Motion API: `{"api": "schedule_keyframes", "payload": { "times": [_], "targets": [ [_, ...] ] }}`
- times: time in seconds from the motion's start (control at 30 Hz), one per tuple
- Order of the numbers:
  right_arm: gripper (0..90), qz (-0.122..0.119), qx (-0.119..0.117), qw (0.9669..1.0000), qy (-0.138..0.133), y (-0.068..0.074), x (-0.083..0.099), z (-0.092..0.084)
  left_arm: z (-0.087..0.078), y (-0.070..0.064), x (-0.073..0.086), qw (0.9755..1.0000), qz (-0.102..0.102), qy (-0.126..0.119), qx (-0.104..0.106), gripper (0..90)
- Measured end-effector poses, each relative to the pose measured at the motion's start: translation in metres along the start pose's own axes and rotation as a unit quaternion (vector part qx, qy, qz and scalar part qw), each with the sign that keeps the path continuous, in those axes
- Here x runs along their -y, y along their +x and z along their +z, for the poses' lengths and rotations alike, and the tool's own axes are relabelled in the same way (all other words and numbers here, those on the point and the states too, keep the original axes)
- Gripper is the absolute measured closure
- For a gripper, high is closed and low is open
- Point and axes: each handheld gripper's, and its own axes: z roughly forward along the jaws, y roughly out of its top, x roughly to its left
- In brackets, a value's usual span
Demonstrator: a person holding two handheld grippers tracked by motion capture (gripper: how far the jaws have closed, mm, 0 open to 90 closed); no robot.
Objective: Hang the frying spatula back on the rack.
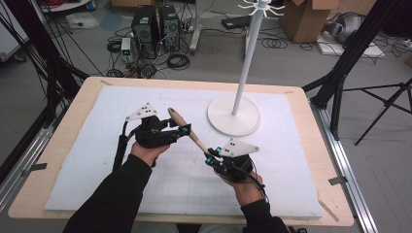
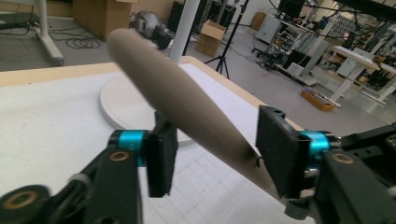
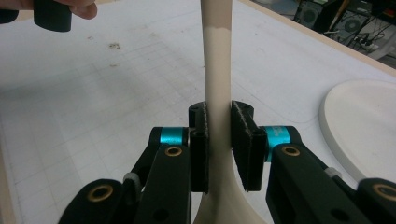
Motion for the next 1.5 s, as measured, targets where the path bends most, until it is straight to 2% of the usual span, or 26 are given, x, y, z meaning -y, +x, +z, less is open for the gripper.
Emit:
{"api": "schedule_keyframes", "payload": {
  "times": [0.17, 0.27, 0.43, 0.73, 1.2, 1.4, 1.5],
  "targets": [
    [77.2, 0.001, -0.002, 1.0, -0.004, 0.0, 0.0, -0.001, -0.002, 0.002, -0.003, 0.9992, -0.036, -0.007, 0.018, 57.5],
    [77.2, 0.001, -0.003, 1.0, -0.005, 0.0, 0.0, -0.001, -0.003, 0.0, -0.004, 0.9972, -0.057, -0.016, 0.047, 62.4],
    [77.2, 0.0, -0.006, 0.9999, -0.009, 0.0, -0.001, -0.001, -0.004, -0.006, -0.008, 0.9941, -0.068, -0.031, 0.079, 68.6],
    [77.0, -0.002, -0.01, 0.9996, -0.028, 0.001, -0.004, -0.007, -0.006, -0.018, -0.015, 0.9923, -0.05, -0.053, 0.101, 70.7],
    [75.4, 0.007, -0.046, 0.9974, -0.055, -0.003, -0.006, -0.01, -0.01, -0.032, -0.022, 0.9913, -0.009, -0.069, 0.111, 71.2],
    [65.7, 0.015, -0.061, 0.9958, -0.067, -0.006, -0.006, -0.012, -0.013, -0.033, -0.025, 0.9915, 0.017, -0.065, 0.112, 71.4],
    [61.8, 0.018, -0.083, 0.9937, -0.074, -0.006, -0.006, -0.013, -0.014, -0.034, -0.025, 0.9906, 0.024, -0.063, 0.119, 71.6]
  ]
}}
